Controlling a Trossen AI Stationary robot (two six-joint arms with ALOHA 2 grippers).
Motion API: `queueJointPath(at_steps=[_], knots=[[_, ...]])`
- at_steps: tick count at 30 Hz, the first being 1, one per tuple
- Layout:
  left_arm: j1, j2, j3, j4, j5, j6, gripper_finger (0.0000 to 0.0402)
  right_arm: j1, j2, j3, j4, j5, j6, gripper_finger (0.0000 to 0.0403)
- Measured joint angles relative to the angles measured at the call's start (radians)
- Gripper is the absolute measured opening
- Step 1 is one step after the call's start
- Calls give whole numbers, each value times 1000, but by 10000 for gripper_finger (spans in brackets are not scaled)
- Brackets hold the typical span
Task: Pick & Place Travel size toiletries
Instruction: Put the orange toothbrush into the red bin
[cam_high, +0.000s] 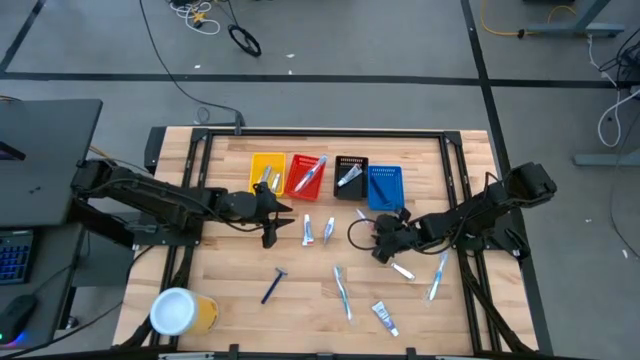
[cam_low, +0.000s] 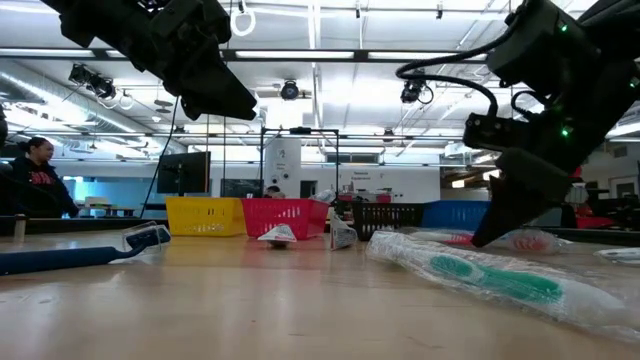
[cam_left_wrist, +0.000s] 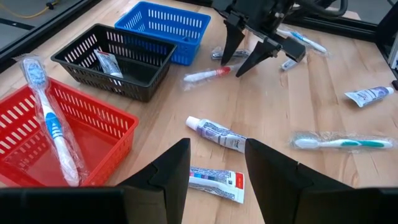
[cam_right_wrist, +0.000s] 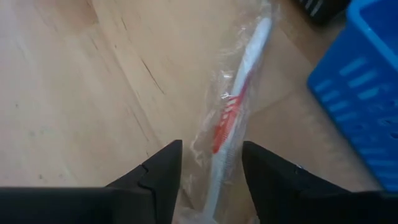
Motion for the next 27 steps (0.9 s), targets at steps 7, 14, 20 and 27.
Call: queueJointPath(at_steps=[7, 14, 20, 27], knots=[[0, 0, 0, 0, 0, 0, 161, 0, 0, 0, -6, 0, 0, 127], [0, 0, 0, 0, 0, 0, 161, 0, 0, 0, -6, 0, -1, 64], [0, 0, 0, 0, 0, 0, 161, 0, 0, 0, -1, 6, -7, 21], [0, 0, 0, 0, 0, 0, 161, 2, 1, 0, 195, 1, -103, 16]])
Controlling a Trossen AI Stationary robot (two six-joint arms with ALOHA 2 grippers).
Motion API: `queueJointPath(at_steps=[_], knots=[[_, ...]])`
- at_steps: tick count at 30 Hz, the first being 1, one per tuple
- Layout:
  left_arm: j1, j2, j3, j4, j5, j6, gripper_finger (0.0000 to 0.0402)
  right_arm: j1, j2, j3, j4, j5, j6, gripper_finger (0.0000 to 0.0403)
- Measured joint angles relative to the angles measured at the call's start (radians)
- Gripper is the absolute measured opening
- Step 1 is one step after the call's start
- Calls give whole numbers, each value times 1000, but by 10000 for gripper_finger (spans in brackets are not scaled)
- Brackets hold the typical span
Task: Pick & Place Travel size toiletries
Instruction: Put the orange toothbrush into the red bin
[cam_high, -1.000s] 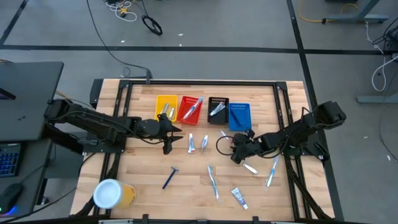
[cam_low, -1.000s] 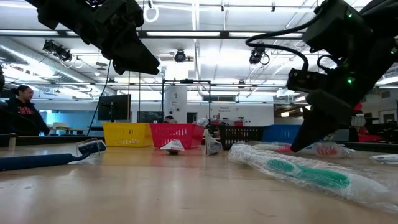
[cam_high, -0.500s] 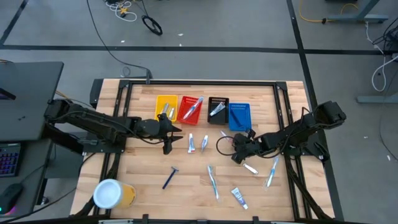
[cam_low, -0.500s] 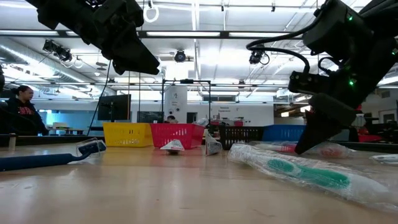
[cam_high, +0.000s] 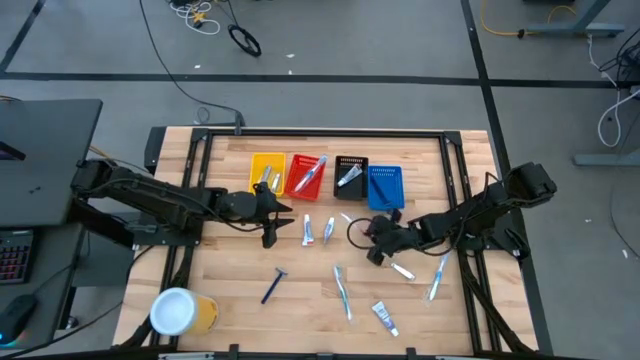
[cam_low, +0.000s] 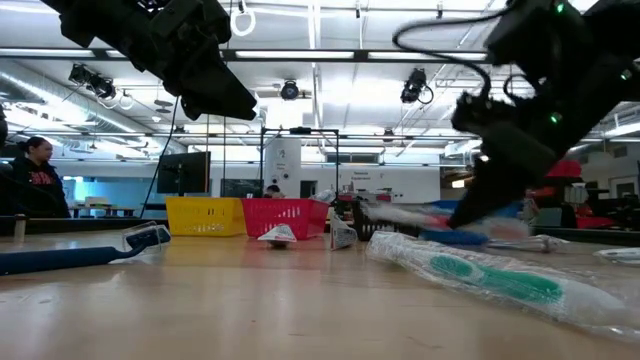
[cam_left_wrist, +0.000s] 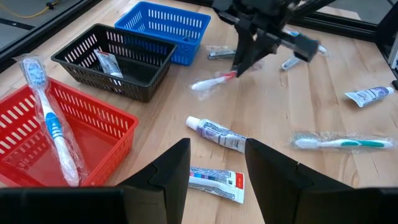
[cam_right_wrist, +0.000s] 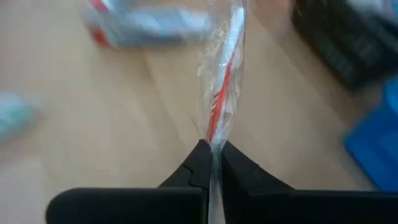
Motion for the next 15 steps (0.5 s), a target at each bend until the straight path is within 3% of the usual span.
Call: queueJointPath(at_steps=[9, 15], knots=[[0, 0, 0, 0, 0, 0, 161, -80, 0, 0, 458, 121, -251, 14], [0, 0, 0, 0, 0, 0, 161, -249, 0, 5, 571, -13, -270, 13]])
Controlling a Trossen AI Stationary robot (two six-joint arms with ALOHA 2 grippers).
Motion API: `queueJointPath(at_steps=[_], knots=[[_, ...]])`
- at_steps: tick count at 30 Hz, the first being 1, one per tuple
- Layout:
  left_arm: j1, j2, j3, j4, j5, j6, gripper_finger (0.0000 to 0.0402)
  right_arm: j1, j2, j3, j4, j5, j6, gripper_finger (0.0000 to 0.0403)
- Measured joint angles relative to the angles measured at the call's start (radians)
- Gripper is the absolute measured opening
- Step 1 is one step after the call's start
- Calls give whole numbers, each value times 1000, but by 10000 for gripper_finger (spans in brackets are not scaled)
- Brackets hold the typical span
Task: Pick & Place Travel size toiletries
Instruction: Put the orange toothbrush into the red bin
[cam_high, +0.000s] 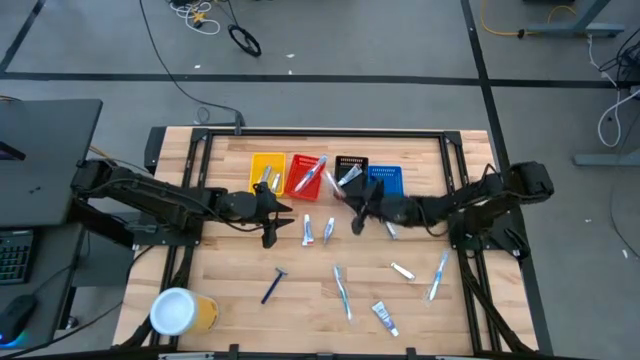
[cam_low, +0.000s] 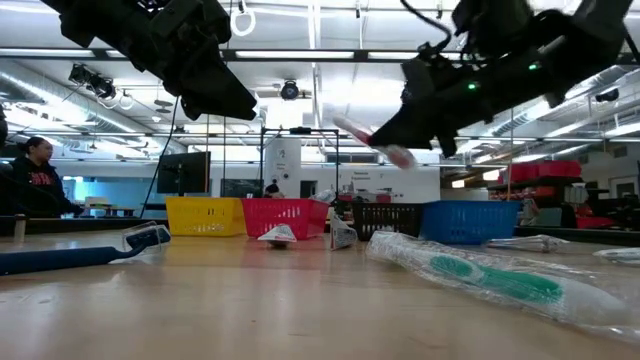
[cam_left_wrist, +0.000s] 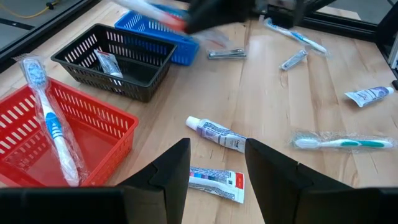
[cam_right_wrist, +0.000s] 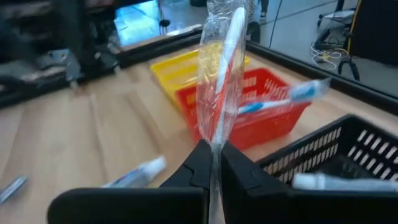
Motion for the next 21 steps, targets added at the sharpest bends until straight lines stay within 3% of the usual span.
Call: queueJointPath(at_steps=[4, 7, 12, 17, 19, 21], knots=[[0, 0, 0, 4, -4, 0, 161, -99, 0, 50, 1, -119, 23, 13], [1, 0, 1, 72, -66, 48, 161, -133, 14, 95, -5, -187, 6, 13], [1, 0, 1, 138, -185, 125, 161, -139, 31, 115, -15, -206, -50, 12], [23, 33, 1, 244, -261, 46, 161, -119, 31, 115, 25, -273, -110, 12], [50, 62, 1, 337, -242, 32, 161, -112, 31, 115, 56, -366, -133, 12], [78, 100, 1, 423, -129, 14, 161, -101, 31, 114, 76, -438, -144, 12]])
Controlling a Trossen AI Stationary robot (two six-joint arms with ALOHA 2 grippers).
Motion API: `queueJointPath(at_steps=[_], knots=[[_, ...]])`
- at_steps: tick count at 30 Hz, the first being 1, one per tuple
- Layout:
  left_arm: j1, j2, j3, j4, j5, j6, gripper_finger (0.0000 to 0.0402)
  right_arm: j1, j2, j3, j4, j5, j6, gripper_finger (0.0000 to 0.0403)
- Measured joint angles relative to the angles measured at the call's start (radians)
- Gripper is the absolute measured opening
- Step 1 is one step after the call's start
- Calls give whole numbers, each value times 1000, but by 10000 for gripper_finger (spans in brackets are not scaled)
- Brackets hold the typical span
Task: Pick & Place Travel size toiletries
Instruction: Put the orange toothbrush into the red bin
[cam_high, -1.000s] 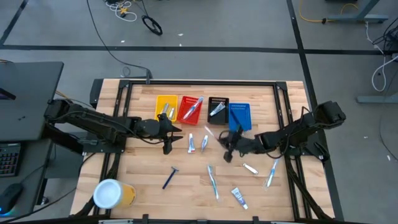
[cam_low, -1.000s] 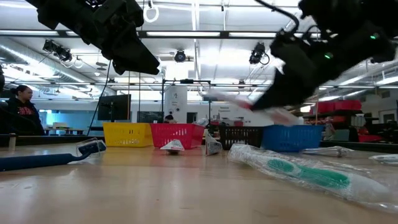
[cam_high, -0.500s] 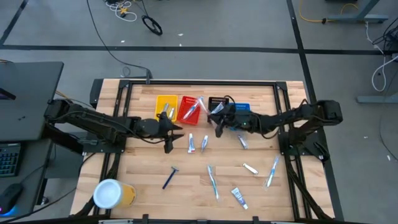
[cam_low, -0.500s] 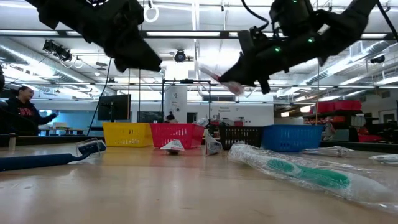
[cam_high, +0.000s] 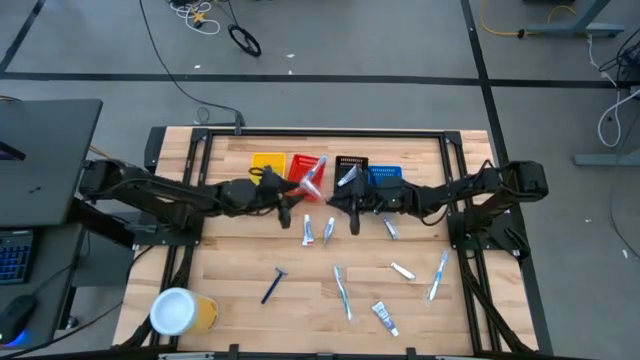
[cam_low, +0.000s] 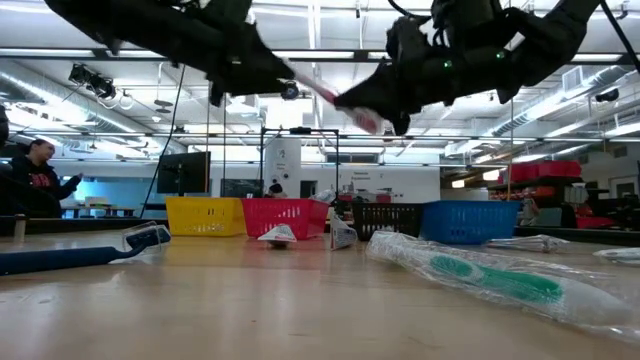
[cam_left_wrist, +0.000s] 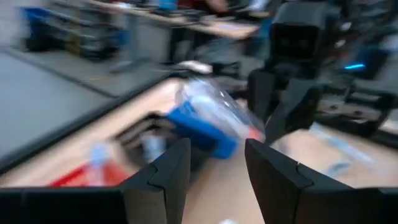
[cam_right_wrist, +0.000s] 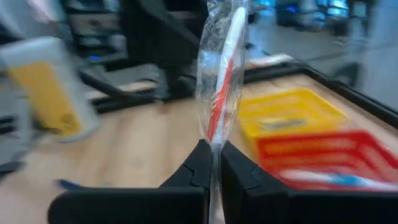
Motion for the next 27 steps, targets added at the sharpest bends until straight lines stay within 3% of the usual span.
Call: queueJointPath(at_steps=[2, 4, 12, 23, 27], knots=[[19, 48, 0, 102, 139, -15, 161, 13, 0, 0, 33, -21, -1, 12], [28, 84, 0, 172, 210, -17, 161, 23, 0, 0, 40, -24, -10, 12], [35, 147, 8, 245, 222, 9, 151, 40, 0, 0, 53, -22, -42, 12], [34, 147, 11, 271, 219, 49, 33, 40, 0, 0, 39, -23, -101, 24], [48, 147, 11, 243, 210, 52, 29, 37, 0, 0, 3, -6, -142, 55]])
